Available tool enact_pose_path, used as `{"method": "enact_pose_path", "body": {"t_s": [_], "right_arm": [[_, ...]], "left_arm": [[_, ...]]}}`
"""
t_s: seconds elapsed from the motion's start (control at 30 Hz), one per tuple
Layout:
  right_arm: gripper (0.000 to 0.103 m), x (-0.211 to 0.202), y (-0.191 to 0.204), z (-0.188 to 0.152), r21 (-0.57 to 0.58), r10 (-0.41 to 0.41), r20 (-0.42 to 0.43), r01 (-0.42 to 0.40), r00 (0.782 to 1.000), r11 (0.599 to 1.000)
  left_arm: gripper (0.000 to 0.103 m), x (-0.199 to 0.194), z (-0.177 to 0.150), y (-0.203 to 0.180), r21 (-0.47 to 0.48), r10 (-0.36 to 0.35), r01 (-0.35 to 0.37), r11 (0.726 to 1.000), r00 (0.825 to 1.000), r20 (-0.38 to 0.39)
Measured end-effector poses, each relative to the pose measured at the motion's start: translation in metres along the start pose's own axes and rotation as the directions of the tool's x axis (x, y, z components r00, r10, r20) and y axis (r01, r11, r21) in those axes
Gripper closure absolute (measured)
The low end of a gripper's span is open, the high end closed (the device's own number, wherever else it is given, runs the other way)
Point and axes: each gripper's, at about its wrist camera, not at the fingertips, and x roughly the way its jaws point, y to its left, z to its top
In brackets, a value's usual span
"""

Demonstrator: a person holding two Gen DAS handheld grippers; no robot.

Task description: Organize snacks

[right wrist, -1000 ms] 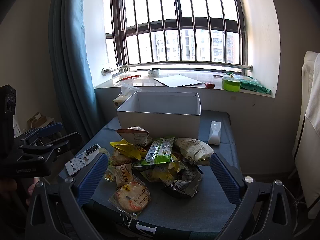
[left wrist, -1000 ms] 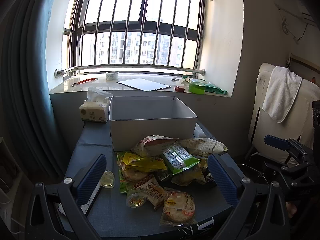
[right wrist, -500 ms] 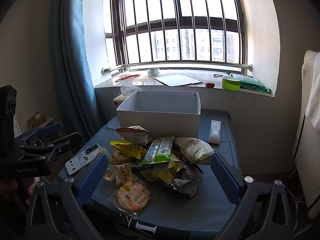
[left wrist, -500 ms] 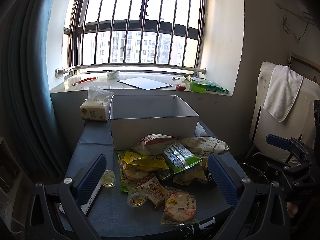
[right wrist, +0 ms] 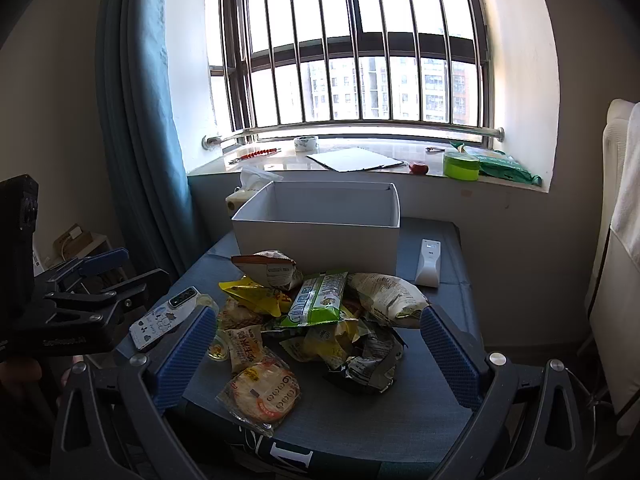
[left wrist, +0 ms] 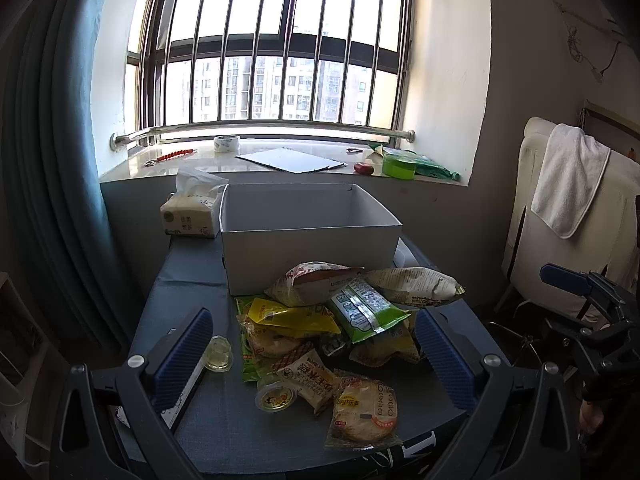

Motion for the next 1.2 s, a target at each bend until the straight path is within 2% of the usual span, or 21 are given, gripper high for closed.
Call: {"method": "enact_pose_path", "body": {"t_s": [0.2,0.27,0.37,0.47,0.53,0.77,0.83,0.87,0.9,1.0,1.1,1.2], "right_arm": [[0.000,0.003,-0.002,-0.002,0.003,-0.001,-0.008,0.001,1.000,1.000],[0.000,0.004,-0.004,-0.004,0.011,-0.002,-0.012,0.002,1.000,1.000],[0.000,0.010,-0.006,-0.007,0.024,0.000,-0.026,0.001,1.000,1.000],[0.000,0.015,-0.008,-0.010,0.029,-0.002,-0.039,0.003,0.999,1.000],[0.000,0.020,-0.009,-0.013,0.036,0.000,-0.051,0.002,0.999,0.999],[0.000,0.037,-0.019,-0.019,0.061,-0.003,-0.093,0.008,0.996,0.998],[0.000,0.042,-0.023,-0.021,0.077,-0.002,-0.105,0.010,0.994,0.997],[0.000,0.044,-0.025,-0.022,0.083,-0.002,-0.111,0.011,0.994,0.996],[0.000,0.046,-0.027,-0.023,0.088,-0.003,-0.114,0.013,0.994,0.996],[0.000,0.051,-0.034,-0.025,0.097,-0.012,-0.122,0.024,0.992,0.995],[0.000,0.057,-0.043,-0.025,0.102,-0.019,-0.130,0.033,0.991,0.994],[0.000,0.067,-0.055,-0.019,0.090,-0.045,-0.138,0.058,0.989,0.994]], "left_arm": [[0.000,0.039,-0.004,0.004,0.054,0.035,-0.033,0.998,0.999,-0.032],[0.000,0.062,-0.005,0.007,0.076,0.033,-0.029,0.997,0.999,-0.039],[0.000,0.104,-0.009,0.011,0.108,0.053,-0.042,0.993,0.994,-0.100],[0.000,0.138,-0.013,0.009,0.159,0.034,-0.015,0.987,0.992,-0.122],[0.000,0.161,-0.015,0.007,0.197,0.059,-0.031,0.980,0.989,-0.137],[0.002,0.210,-0.003,0.005,0.212,0.089,-0.050,0.976,0.980,-0.177],[0.023,0.214,-0.001,0.005,0.212,0.073,-0.032,0.977,0.979,-0.190],[0.050,0.215,0.000,0.006,0.204,0.058,-0.015,0.979,0.977,-0.207],[0.056,0.215,0.001,0.007,0.189,0.051,-0.009,0.982,0.974,-0.220],[0.062,0.205,0.003,0.011,0.162,0.033,-0.001,0.987,0.979,-0.199],[0.063,0.185,0.009,0.017,0.135,0.009,0.012,0.991,0.987,-0.161],[0.063,0.153,0.019,0.028,0.069,-0.060,0.068,0.995,0.992,-0.108]]}}
